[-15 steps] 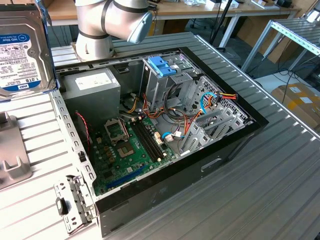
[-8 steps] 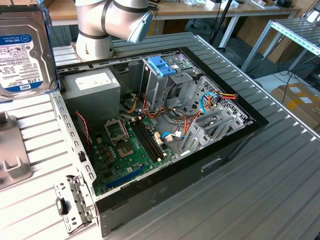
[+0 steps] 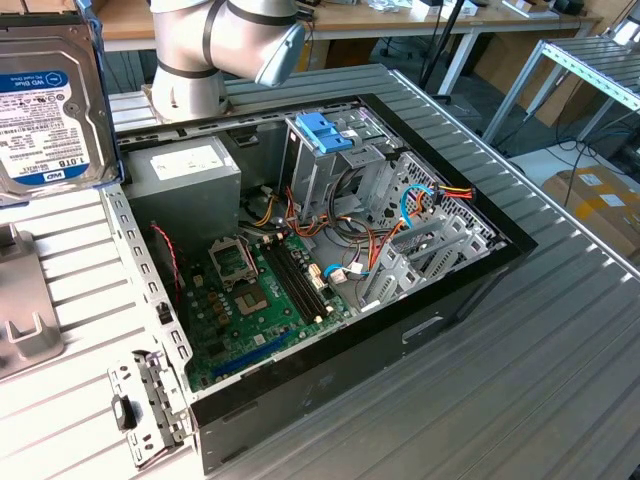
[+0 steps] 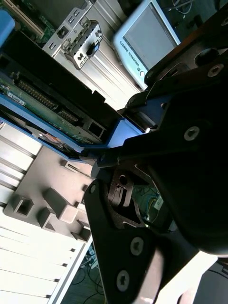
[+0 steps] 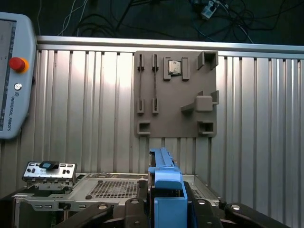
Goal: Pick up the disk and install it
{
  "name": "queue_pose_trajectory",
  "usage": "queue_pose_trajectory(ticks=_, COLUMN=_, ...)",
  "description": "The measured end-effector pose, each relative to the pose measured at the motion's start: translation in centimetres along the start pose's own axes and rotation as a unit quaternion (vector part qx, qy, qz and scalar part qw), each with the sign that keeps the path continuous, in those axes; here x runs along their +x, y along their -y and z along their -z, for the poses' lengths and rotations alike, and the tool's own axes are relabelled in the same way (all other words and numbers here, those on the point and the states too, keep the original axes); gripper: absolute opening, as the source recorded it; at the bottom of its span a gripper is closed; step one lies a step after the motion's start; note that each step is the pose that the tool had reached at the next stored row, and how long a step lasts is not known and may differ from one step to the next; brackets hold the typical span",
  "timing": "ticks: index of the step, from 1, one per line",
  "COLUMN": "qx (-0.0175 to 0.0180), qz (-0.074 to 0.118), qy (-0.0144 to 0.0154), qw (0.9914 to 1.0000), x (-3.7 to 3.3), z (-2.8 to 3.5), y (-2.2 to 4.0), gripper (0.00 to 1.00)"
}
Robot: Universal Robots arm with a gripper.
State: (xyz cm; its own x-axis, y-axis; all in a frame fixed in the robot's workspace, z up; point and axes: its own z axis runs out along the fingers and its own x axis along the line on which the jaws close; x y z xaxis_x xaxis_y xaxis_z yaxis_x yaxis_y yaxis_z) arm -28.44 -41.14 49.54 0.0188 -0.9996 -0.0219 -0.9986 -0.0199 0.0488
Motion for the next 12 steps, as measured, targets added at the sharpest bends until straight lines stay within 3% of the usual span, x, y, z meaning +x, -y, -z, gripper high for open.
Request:
queue_pose_trajectory(ticks=5, qx=0.0000, qz=0.000, qy=0.0000, qw=1.00000, x=1.06, z=-0.08, y=0.41, gripper=0.37)
queue_pose_trajectory(ticks=12, qx=0.0000, qz=0.000, qy=0.0000, qw=1.00000, x=1.40, z=-0.10, y=0.48, gripper=0.37)
